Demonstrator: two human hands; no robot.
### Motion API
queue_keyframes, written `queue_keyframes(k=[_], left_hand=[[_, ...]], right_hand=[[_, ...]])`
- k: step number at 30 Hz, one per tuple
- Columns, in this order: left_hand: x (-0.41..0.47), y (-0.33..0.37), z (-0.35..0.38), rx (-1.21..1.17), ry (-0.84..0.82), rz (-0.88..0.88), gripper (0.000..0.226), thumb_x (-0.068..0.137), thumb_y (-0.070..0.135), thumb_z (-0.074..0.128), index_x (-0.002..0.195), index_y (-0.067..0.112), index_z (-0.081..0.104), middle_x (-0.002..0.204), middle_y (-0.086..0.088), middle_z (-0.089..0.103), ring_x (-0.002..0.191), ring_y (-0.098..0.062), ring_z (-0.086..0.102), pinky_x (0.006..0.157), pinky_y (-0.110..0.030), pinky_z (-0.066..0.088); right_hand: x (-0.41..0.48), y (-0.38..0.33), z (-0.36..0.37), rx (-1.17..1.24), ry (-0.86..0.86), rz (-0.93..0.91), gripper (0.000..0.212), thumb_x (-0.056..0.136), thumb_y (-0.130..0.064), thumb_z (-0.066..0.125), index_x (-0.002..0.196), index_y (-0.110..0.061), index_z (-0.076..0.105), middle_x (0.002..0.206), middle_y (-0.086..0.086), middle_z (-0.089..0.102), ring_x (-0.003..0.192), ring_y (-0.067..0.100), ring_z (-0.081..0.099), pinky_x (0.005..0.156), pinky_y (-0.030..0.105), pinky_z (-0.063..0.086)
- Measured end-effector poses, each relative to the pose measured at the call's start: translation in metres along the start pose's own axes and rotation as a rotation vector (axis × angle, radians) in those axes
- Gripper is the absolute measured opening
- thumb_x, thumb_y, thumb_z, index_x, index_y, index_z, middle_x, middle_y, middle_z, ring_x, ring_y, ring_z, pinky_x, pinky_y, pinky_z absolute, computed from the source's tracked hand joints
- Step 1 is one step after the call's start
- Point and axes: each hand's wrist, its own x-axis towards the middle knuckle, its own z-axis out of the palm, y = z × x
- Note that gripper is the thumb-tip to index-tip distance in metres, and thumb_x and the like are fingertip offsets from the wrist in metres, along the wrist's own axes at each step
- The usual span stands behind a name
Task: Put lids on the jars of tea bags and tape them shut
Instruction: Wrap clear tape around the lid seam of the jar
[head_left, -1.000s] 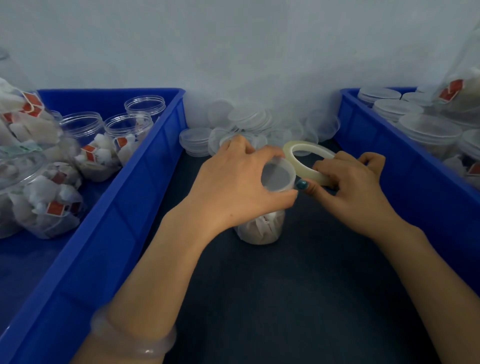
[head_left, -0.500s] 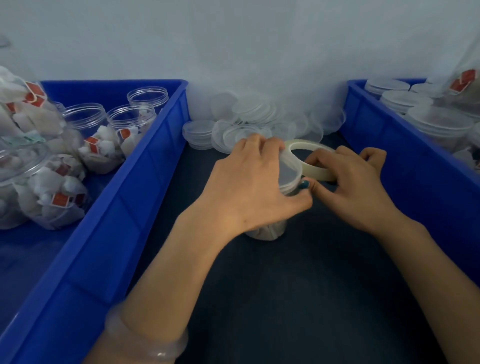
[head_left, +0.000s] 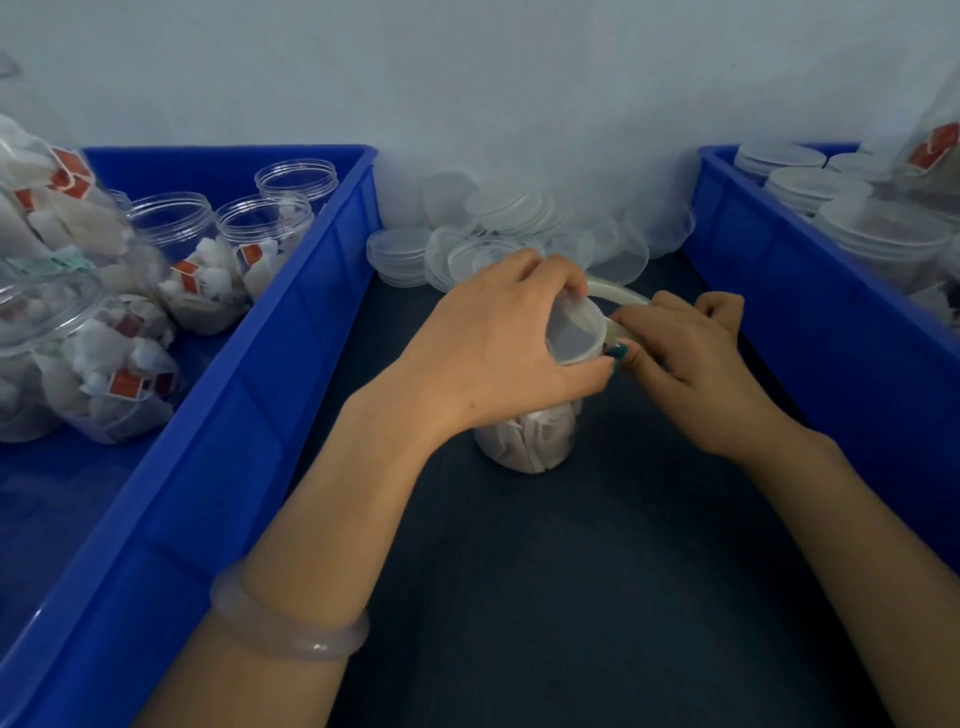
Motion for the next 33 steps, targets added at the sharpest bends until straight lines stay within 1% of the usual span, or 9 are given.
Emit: queue_keyframes(k=[5, 11, 14, 17, 19, 22, 25, 29, 33], left_hand=[[0.001, 0.000, -0.001, -0.036, -0.009, 0.012, 0.055, 0.077, 0.055, 0.069, 0.122, 0.027, 0.053, 0.120, 0.009, 0.055, 0.107, -0.012, 0.053, 0.087, -0.029, 0.046], [0.002, 0.000, -0.006, -0.066, -0.064, 0.007, 0.055, 0.076, 0.055, 0.069, 0.119, 0.027, 0.050, 0.120, 0.011, 0.054, 0.103, -0.013, 0.054, 0.086, -0.036, 0.048], [0.004, -0.002, -0.008, -0.027, -0.093, 0.009, 0.056, 0.078, 0.055, 0.069, 0.120, 0.026, 0.047, 0.120, 0.014, 0.049, 0.104, -0.011, 0.050, 0.083, -0.033, 0.045], [0.005, 0.000, -0.005, 0.036, -0.081, 0.015, 0.056, 0.080, 0.059, 0.065, 0.119, 0.025, 0.045, 0.116, 0.015, 0.046, 0.104, -0.010, 0.047, 0.078, -0.031, 0.036], [0.004, 0.001, -0.004, 0.055, -0.071, 0.021, 0.058, 0.080, 0.062, 0.064, 0.119, 0.024, 0.044, 0.117, 0.013, 0.048, 0.106, -0.011, 0.048, 0.078, -0.031, 0.036], [0.003, 0.000, -0.003, 0.088, -0.065, 0.013, 0.071, 0.076, 0.078, 0.062, 0.120, 0.025, 0.044, 0.125, 0.011, 0.053, 0.114, -0.013, 0.050, 0.084, -0.033, 0.043], [0.000, 0.003, -0.001, 0.181, -0.024, -0.021, 0.074, 0.074, 0.087, 0.052, 0.123, 0.031, 0.046, 0.127, 0.007, 0.051, 0.120, -0.017, 0.045, 0.086, -0.038, 0.045], [-0.008, 0.012, 0.005, 0.233, 0.070, -0.096, 0.066, 0.083, 0.080, 0.048, 0.131, 0.034, 0.048, 0.126, -0.004, 0.045, 0.117, -0.024, 0.044, 0.073, -0.035, 0.041], [-0.009, 0.014, 0.002, 0.232, 0.082, -0.080, 0.058, 0.088, 0.073, 0.050, 0.131, 0.034, 0.049, 0.124, -0.003, 0.047, 0.112, -0.022, 0.049, 0.068, -0.032, 0.040]], right_hand=[[-0.002, -0.003, -0.001, -0.194, 0.186, -0.039, 0.060, 0.105, -0.058, 0.020, 0.075, -0.020, 0.054, 0.067, -0.009, 0.047, 0.072, 0.014, 0.041, 0.075, 0.034, 0.014], [-0.002, -0.010, -0.002, -0.316, 0.286, -0.057, 0.056, 0.105, -0.056, 0.029, 0.079, -0.015, 0.057, 0.073, -0.004, 0.053, 0.075, 0.021, 0.047, 0.076, 0.036, 0.014], [-0.003, -0.013, 0.003, -0.302, 0.287, -0.039, 0.059, 0.105, -0.056, 0.025, 0.082, -0.013, 0.059, 0.077, -0.004, 0.055, 0.077, 0.023, 0.048, 0.076, 0.038, 0.018], [-0.004, -0.015, 0.012, -0.211, 0.257, 0.001, 0.057, 0.106, -0.051, 0.020, 0.082, -0.016, 0.057, 0.077, -0.009, 0.049, 0.078, 0.020, 0.046, 0.077, 0.042, 0.022], [-0.004, -0.013, 0.016, -0.168, 0.248, 0.013, 0.047, 0.105, -0.045, 0.025, 0.079, -0.018, 0.054, 0.075, -0.010, 0.048, 0.077, 0.018, 0.045, 0.077, 0.044, 0.023], [-0.003, -0.009, 0.018, -0.132, 0.245, -0.001, 0.027, 0.099, -0.033, 0.036, 0.078, -0.024, 0.051, 0.074, -0.014, 0.045, 0.077, 0.015, 0.041, 0.076, 0.042, 0.022], [-0.002, -0.007, 0.016, -0.113, 0.221, -0.022, 0.020, 0.096, -0.030, 0.039, 0.079, -0.027, 0.051, 0.074, -0.013, 0.046, 0.078, 0.013, 0.039, 0.076, 0.040, 0.020], [-0.003, -0.003, 0.010, -0.130, 0.223, -0.052, 0.018, 0.093, -0.028, 0.042, 0.085, -0.022, 0.058, 0.076, -0.011, 0.048, 0.079, 0.013, 0.040, 0.076, 0.037, 0.017], [-0.001, -0.003, 0.006, -0.117, 0.195, -0.074, 0.027, 0.095, -0.034, 0.040, 0.088, -0.019, 0.061, 0.075, -0.012, 0.046, 0.080, 0.012, 0.040, 0.075, 0.042, 0.021]])
